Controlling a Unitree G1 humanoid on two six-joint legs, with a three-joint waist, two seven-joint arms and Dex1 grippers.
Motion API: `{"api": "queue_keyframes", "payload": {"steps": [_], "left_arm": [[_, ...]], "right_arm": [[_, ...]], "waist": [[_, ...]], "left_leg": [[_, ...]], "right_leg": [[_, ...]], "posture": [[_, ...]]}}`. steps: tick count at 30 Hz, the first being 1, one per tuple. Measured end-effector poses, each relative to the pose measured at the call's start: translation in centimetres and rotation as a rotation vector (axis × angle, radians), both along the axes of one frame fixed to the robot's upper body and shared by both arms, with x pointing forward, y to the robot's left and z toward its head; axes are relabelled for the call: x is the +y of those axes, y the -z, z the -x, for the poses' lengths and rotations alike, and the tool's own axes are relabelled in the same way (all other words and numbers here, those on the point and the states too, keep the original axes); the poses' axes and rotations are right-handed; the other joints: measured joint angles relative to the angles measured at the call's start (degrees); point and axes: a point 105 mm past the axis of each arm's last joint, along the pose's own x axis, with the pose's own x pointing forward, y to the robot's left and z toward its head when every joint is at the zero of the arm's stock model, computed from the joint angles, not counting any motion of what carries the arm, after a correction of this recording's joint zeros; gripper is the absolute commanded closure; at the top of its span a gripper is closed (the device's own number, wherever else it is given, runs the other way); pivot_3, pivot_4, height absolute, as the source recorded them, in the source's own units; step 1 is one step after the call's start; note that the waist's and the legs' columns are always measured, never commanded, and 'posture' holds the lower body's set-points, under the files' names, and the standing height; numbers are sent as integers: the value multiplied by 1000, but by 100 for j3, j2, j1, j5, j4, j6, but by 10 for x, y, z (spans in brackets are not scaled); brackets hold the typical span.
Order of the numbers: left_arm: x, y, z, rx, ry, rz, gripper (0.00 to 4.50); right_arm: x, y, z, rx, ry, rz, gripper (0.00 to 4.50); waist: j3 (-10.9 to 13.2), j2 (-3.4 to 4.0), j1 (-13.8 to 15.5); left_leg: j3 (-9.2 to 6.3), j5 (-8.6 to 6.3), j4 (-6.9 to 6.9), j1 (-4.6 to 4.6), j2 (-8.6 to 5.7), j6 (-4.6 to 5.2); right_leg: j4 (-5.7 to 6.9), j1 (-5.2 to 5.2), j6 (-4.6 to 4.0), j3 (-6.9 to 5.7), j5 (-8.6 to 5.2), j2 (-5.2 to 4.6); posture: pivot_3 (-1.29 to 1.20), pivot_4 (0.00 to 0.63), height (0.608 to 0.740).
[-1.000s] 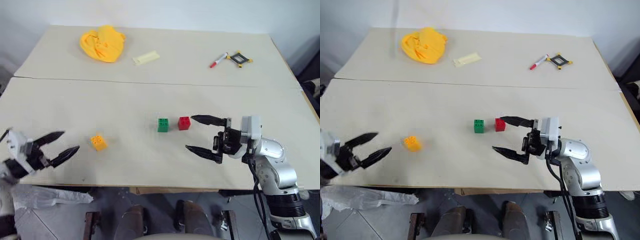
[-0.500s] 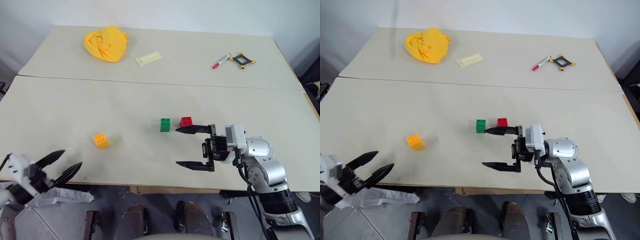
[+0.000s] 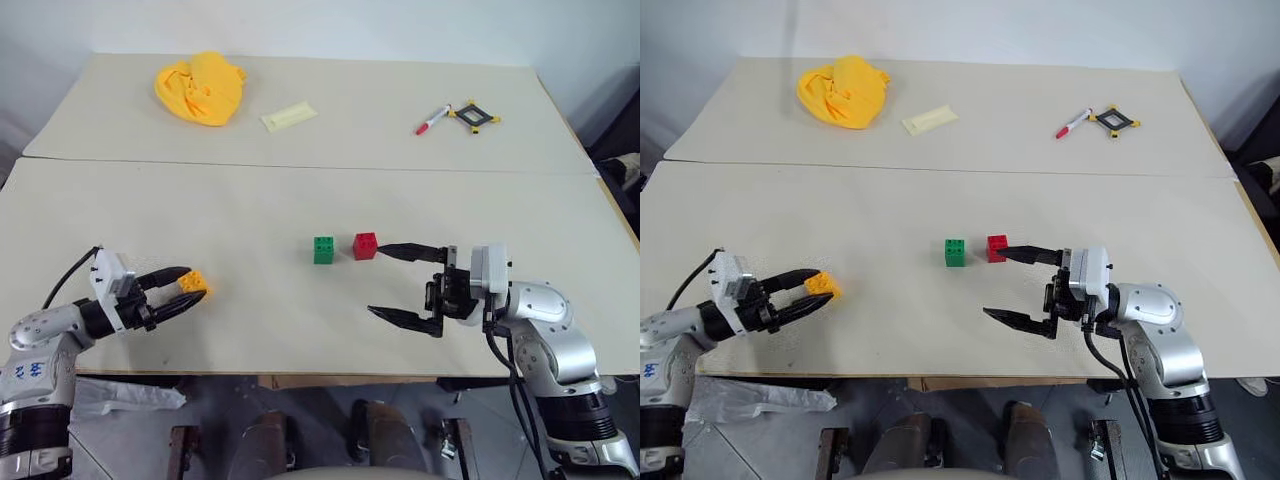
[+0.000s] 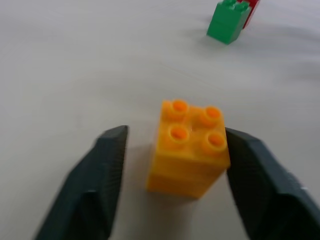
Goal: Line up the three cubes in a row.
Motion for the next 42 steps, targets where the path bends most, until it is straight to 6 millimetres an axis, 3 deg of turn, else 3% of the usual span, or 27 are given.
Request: {"api": "queue_keyframes", "payload": {"steps": [2, 10, 17, 22, 27, 35, 40, 41, 42], "left_arm": [[-2, -1, -3, -12, 15, 0, 2960], [-12, -6, -13, -25, 94, -20, 2965], [-66, -61, -54, -192, 385, -99, 2965], [-95, -40, -73, -148, 518, -174, 2965], [-104, -33, -87, -106, 538, -230, 2965], [-130, -21, -92, -65, 580, -224, 2965], [-132, -23, -95, -60, 571, -257, 2965], [-132, -23, -96, -59, 565, -257, 2225], [-131, -22, -97, -58, 551, -263, 1971]], "right_arm": [[-1, 1, 1, 5, 16, -3, 0], [-5, 3, 3, 7, 65, -9, 0], [-14, 0, 0, -15, 107, 4, 0], [-20, 1, 0, -15, 125, 23, 0], [-33, 2, 0, -12, 179, 37, 0], [-36, 16, 11, 43, 223, 34, 0], [-35, 18, 17, 49, 235, 33, 0], [-36, 18, 18, 51, 239, 33, 0], [-37, 18, 18, 52, 244, 32, 0]], "waist": [[0, 0, 2], [0, 0, 93], [-1, -1, 254], [0, -4, 220], [2, -8, 197], [4, -11, 239], [4, -12, 245], [4, -12, 244], [4, -12, 243]], "left_leg": [[-1, 0, 0, 0, -1, 0], [1, 1, 5, -1, -4, 2], [-2, 4, 16, -8, -37, 10], [2, 5, 13, -15, -53, 11], [0, 6, 13, -17, -51, 13], [-3, 8, 14, -19, -52, 18], [-2, 9, 14, -17, -52, 20], [-2, 9, 14, -17, -52, 20], [-2, 9, 14, -17, -51, 21]], "right_leg": [[1, 0, 0, 0, 0, 0], [2, 0, 1, 2, 0, -1], [5, 2, 8, 1, 4, -3], [1, -1, 8, -8, 4, 3], [0, -2, 9, -8, 4, 4], [-1, -1, 14, -8, 7, -2], [-1, 0, 14, -6, 7, -2], [0, 0, 14, -6, 7, -3], [0, 0, 14, -6, 7, -3]], "posture": [[0, 150, 740], [0, 150, 740], [0, 150, 740], [0, 150, 740], [0, 150, 740], [0, 150, 740], [0, 150, 740], [0, 150, 740], [0, 150, 740]]}}
